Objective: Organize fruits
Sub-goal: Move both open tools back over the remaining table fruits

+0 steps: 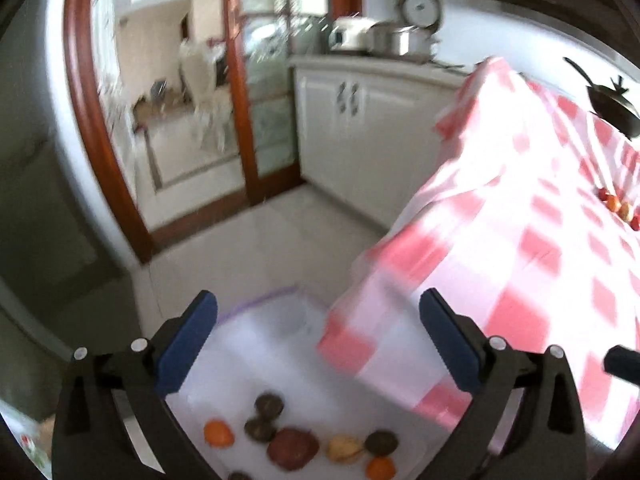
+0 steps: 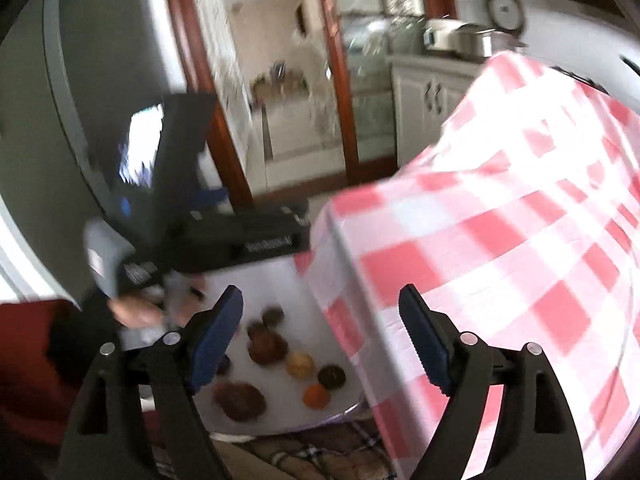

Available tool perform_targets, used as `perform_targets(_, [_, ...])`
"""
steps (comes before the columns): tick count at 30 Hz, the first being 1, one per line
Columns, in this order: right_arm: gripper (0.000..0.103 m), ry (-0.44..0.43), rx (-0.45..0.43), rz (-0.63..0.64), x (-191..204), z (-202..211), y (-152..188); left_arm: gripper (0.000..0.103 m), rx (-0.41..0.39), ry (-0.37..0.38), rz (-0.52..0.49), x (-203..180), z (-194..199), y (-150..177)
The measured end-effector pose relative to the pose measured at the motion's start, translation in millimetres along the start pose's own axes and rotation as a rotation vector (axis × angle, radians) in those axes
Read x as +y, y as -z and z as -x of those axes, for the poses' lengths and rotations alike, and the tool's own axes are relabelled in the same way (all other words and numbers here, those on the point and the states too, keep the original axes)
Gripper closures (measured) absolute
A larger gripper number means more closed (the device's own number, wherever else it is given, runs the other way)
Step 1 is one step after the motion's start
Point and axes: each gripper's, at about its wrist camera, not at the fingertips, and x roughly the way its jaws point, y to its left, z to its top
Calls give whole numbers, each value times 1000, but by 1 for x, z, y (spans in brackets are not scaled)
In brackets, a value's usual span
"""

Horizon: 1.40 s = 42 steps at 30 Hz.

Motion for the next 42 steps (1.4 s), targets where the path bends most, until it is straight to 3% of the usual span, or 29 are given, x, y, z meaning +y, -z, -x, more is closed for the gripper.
perform_targets(6, [18,28,-162,-162,-59,61,-22,2,-55,90,-46,-61,12,-35])
perform_targets(13, [16,207,-216,-351,-140,93,-24,2,-22,196,-75,-120,6,-50])
perform_targets(24, [16,438,-222,-515,-232,107,-9,2,38,380,-188,-246,-20,-61])
perform_targets(31, [16,623,-162,-636,-304,117,1,2,141,500,-256,-337,-53,-61])
perform_targets(42, [16,868,-79,-828,-403,138,42,2,198,623,-295,-417,-88,-73])
